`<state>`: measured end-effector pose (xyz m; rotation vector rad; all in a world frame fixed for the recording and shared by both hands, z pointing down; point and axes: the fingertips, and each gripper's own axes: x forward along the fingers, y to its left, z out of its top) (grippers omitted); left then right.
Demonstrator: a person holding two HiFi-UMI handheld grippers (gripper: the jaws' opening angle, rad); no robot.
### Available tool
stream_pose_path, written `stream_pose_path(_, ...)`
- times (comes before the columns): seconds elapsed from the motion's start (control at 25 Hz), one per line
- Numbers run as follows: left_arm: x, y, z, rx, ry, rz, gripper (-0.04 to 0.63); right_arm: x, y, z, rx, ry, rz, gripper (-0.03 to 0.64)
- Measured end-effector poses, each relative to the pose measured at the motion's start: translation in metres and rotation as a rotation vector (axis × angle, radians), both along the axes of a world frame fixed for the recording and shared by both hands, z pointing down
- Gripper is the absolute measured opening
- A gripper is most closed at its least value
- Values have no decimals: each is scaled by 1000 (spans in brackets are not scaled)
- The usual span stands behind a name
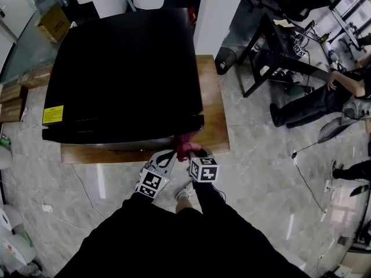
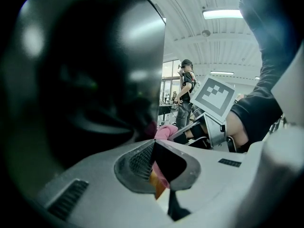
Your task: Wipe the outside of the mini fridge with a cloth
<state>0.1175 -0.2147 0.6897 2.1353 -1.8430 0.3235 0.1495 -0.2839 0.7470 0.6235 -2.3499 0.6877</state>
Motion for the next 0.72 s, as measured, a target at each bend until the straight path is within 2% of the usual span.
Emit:
stream_pose_path(0.16, 21, -13, -8, 5, 13, -6, 5, 25, -32, -10, -16, -56, 60, 54)
stream_pose_path(0.28, 36, -18, -23, 29, 44, -13, 5, 47, -56, -34, 34, -106, 72, 54)
stream_pose_path(0.4, 54, -22, -52, 66, 77, -20, 5, 66, -72, -75, 119, -189, 48, 54)
stream_pose_path(0.56, 79, -27, -99, 136, 110, -15, 5, 80, -74, -138, 255, -296, -39, 55)
stream_pose_path(0.72, 92, -25, -148, 194, 107, 20, 5, 78, -69, -199, 398, -355, -105, 55)
